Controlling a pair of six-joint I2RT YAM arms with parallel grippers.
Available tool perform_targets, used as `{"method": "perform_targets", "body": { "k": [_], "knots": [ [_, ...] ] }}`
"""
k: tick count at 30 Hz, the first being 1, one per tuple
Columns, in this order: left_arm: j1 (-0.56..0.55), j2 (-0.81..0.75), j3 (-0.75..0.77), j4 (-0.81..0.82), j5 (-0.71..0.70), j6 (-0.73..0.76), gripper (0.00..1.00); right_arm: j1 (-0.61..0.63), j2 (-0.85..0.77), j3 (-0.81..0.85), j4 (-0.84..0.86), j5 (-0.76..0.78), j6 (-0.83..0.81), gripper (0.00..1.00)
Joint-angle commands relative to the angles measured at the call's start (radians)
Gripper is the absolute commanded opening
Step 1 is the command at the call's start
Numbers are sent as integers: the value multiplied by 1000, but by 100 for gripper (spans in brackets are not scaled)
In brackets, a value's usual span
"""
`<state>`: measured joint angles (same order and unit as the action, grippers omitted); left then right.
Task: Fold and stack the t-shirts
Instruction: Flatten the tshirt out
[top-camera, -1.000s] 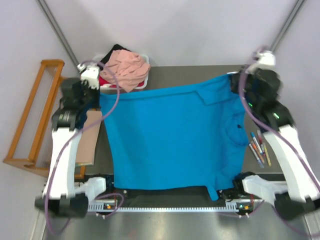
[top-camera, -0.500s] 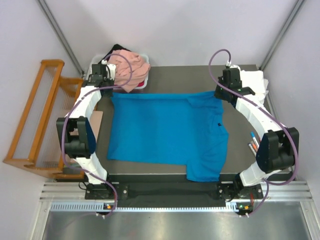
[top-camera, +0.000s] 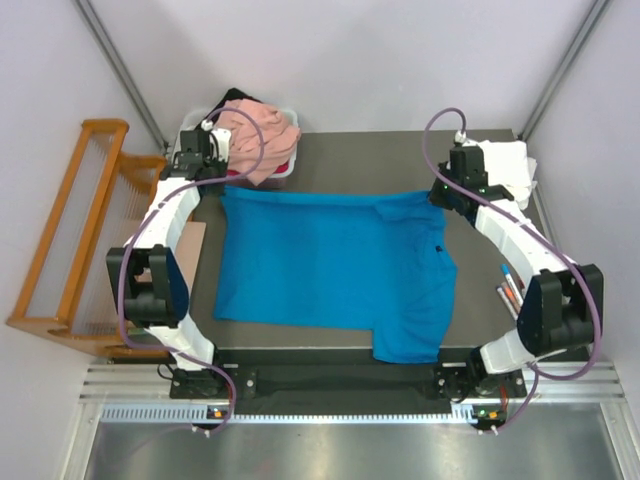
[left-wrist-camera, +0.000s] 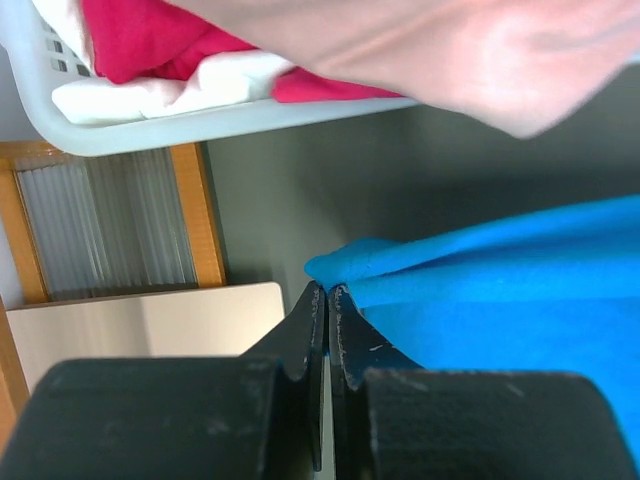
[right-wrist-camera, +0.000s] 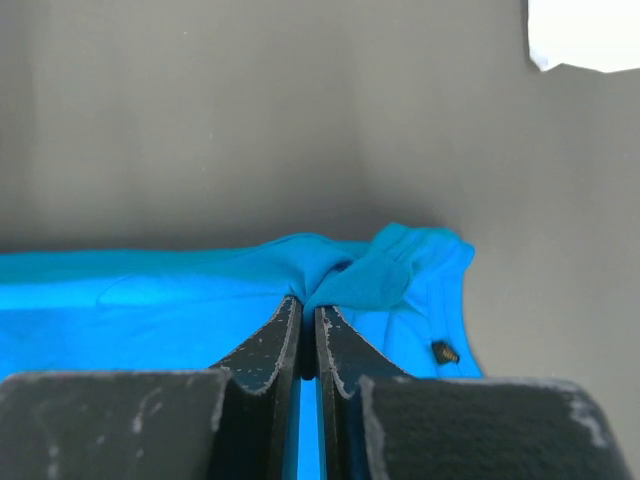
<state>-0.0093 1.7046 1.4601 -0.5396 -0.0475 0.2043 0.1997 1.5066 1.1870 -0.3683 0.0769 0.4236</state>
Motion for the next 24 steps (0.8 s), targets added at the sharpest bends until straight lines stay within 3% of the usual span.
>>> {"method": "perform_targets", "body": {
  "k": [1, 24],
  "knots": [
    [-23, -94, -9, -9, 34, 12, 0, -16, -118, -32, 8, -20, 18, 0],
    [-41, -207, -79, -46, 113, 29, 0, -14, -250, -168, -61, -35, 10, 0]
  ]
}}
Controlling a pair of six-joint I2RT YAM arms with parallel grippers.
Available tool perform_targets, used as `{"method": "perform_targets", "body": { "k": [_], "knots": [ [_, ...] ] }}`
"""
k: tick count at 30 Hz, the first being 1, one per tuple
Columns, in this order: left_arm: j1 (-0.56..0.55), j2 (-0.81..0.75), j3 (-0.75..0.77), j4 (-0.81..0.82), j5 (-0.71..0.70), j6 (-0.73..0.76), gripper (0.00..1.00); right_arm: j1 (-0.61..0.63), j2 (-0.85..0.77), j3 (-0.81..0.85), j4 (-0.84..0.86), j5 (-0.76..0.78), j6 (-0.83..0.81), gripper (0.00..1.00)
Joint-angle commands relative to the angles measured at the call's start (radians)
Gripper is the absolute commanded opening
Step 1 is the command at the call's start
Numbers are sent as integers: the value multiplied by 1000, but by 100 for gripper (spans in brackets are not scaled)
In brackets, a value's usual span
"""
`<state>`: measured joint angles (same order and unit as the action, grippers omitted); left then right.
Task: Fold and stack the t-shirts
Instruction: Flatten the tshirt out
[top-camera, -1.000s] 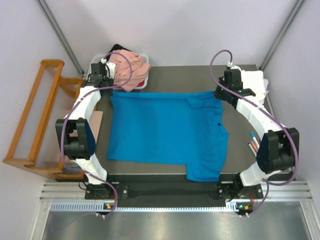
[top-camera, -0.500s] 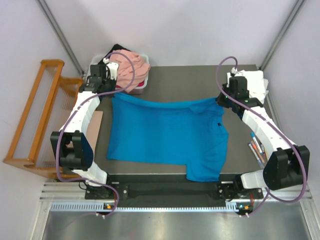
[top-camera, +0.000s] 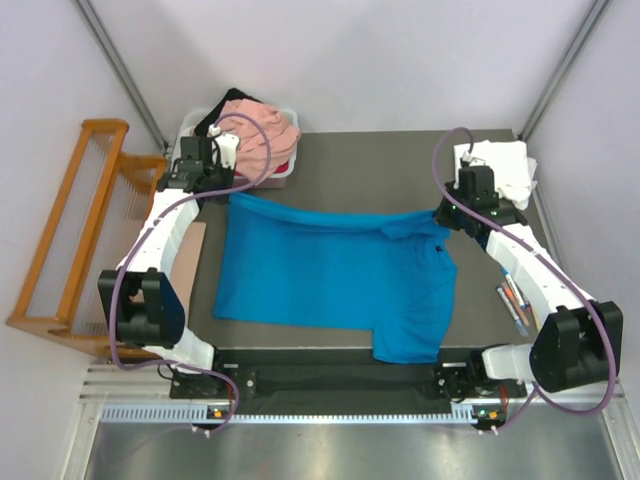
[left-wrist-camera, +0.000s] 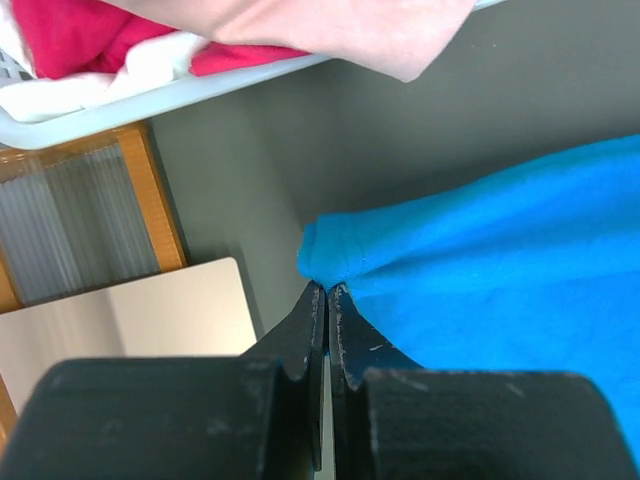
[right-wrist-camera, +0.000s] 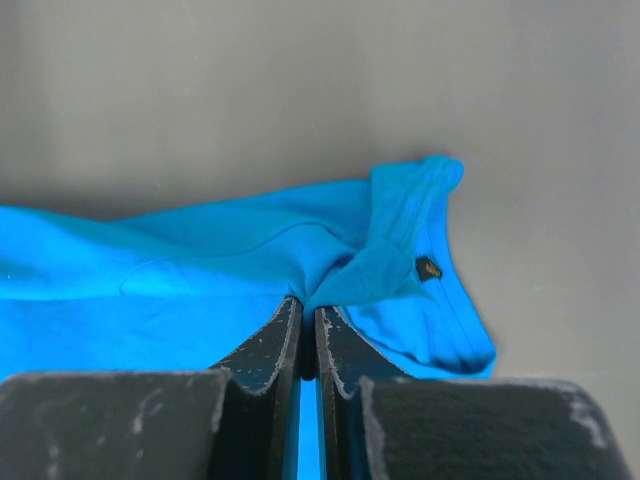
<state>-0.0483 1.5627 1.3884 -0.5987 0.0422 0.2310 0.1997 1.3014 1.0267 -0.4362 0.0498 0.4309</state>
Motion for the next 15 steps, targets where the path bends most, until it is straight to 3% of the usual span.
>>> {"method": "perform_targets", "body": {
  "k": [1, 11, 15],
  "knots": [
    [-4, -69, -12, 13, 24, 1, 0, -16, -47, -16, 4, -11, 3, 0],
    [-12, -81, -31, 17, 33, -12, 0, -16, -45, -97, 36, -7, 3, 0],
    [-12, -50, -54, 53, 9, -16, 0, -16, 22, -32, 47, 7, -4, 0]
  ]
}}
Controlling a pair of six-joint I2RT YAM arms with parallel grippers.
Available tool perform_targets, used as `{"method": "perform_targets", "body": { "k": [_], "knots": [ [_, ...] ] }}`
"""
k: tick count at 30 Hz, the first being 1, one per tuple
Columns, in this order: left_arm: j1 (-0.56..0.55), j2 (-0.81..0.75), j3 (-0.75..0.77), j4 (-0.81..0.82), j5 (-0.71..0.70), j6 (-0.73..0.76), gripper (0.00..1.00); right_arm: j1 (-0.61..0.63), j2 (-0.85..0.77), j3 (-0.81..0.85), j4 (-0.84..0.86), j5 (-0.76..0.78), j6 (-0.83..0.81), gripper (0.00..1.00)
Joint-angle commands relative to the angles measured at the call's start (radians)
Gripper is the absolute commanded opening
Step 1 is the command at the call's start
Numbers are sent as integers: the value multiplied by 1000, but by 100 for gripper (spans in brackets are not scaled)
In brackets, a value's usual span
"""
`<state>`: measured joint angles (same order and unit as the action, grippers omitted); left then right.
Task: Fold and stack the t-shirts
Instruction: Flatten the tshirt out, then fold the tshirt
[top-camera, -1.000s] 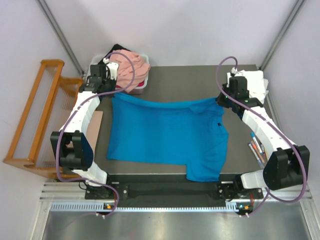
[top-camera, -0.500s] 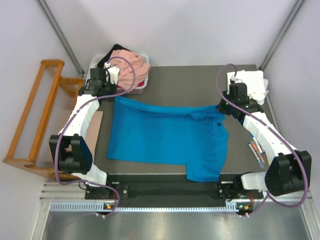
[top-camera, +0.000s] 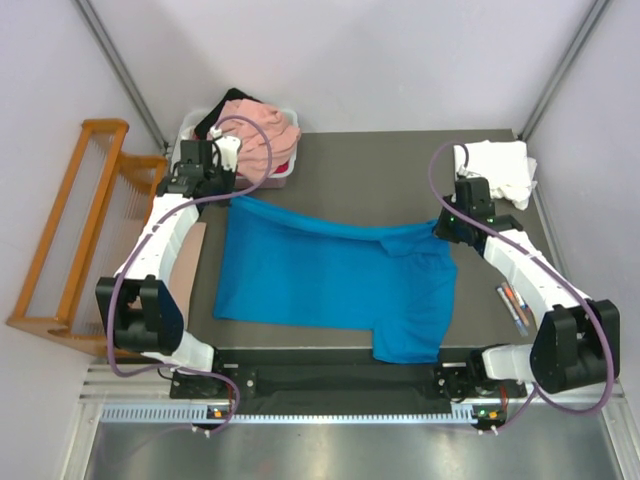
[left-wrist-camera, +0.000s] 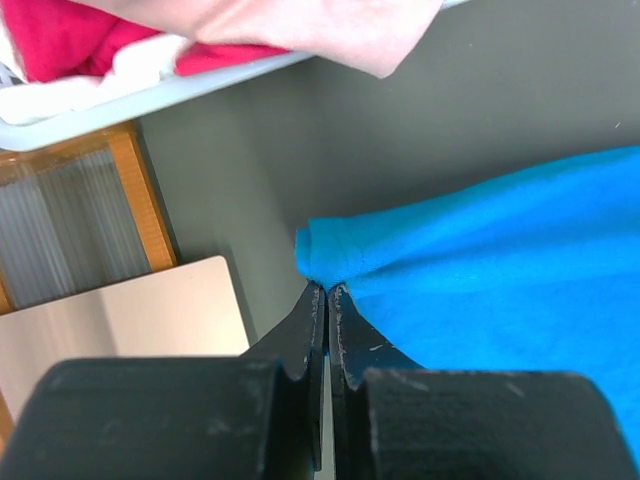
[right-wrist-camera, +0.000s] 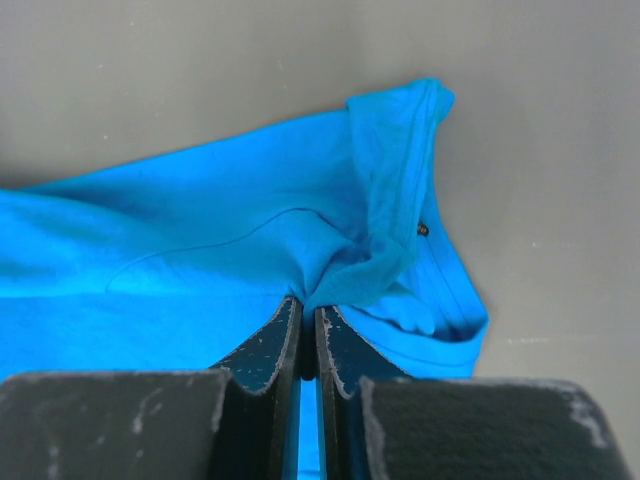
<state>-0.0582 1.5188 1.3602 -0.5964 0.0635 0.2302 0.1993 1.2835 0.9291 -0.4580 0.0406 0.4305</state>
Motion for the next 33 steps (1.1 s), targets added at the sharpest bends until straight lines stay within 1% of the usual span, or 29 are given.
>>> {"method": "perform_targets", "body": {
  "k": [1, 5, 8, 14, 15, 19, 27, 33],
  "knots": [
    [-2, 4, -23, 53, -24, -17, 0, -14, 56, 85, 68, 18, -6, 0],
    [-2, 72, -6, 76, -54, -19, 0, -14, 147, 181, 59, 24, -7, 0],
    [-2, 112, 33, 86, -125, -29, 0, -14, 183, 220, 67, 22, -4, 0],
    [-2, 237, 168, 69, -166, -41, 0, -17, 276, 315, 67, 38, -4, 0],
    [0, 247, 201, 64, -177, -43, 0, -17, 284, 327, 70, 33, -3, 0],
    [0, 264, 255, 50, -177, -60, 0, -17, 312, 353, 81, 28, -7, 0],
    [0, 256, 229, 46, -169, -69, 0, -18, 387, 404, 64, 31, -26, 0],
    [-2, 210, 140, 67, -145, -45, 0, -17, 309, 286, 105, 19, -21, 0]
  ]
}}
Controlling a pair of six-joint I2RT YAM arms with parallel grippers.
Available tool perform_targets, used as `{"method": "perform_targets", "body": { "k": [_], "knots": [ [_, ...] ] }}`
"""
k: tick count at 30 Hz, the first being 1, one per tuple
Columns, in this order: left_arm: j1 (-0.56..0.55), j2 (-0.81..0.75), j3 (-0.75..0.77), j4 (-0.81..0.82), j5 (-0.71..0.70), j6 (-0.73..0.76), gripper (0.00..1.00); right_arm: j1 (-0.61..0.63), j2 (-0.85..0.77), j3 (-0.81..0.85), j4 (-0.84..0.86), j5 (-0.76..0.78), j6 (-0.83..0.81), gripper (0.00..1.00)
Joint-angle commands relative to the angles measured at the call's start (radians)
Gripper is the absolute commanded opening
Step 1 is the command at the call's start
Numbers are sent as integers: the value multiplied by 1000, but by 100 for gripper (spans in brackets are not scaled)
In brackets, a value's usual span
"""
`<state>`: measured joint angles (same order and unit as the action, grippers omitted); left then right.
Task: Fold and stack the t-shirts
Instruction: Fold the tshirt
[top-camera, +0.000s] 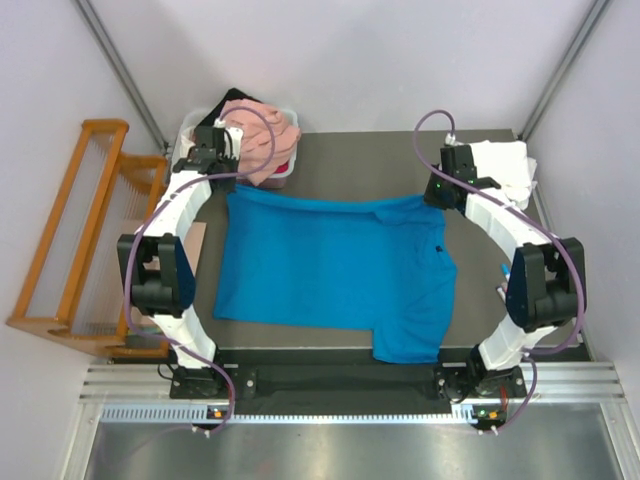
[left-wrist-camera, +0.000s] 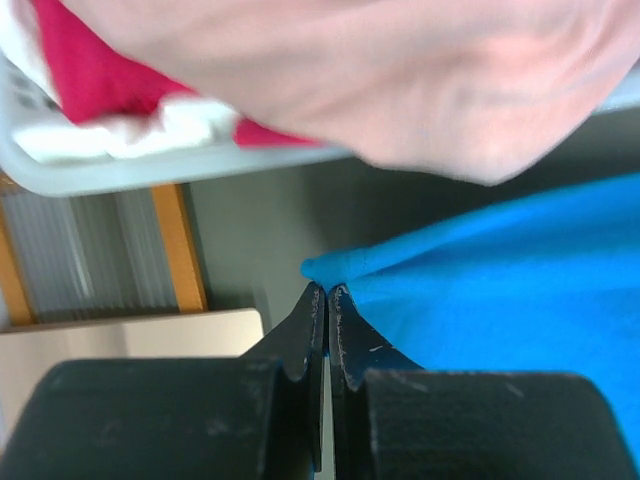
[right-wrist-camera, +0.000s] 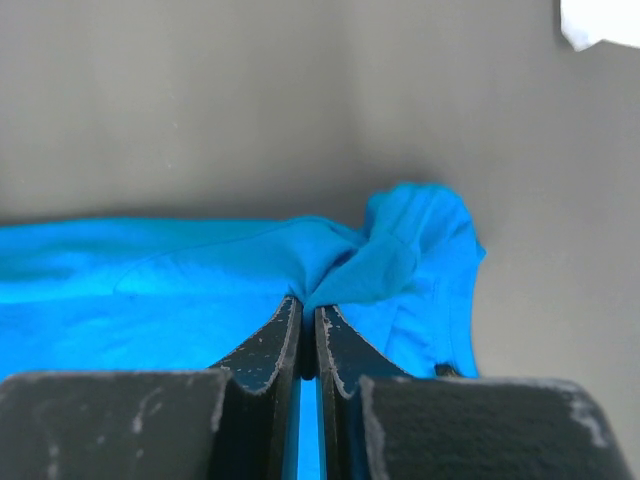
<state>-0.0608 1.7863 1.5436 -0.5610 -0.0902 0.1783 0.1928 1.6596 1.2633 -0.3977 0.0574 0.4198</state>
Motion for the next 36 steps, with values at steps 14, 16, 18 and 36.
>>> {"method": "perform_targets", "body": {
  "k": [14, 16, 18, 36],
  "knots": [
    [3, -114, -296, -5, 76, 58, 0, -10, -284, -309, 37, -27, 4, 0],
    [3, -128, -319, 1, 78, 59, 0, -10, -300, -330, 37, -28, 5, 0],
    [3, -136, -347, 7, 79, 59, 0, -12, -305, -363, 40, -27, 5, 0],
    [3, -179, -382, -34, 136, 64, 6, -6, -212, -426, 10, -90, 28, 58]
  ]
}}
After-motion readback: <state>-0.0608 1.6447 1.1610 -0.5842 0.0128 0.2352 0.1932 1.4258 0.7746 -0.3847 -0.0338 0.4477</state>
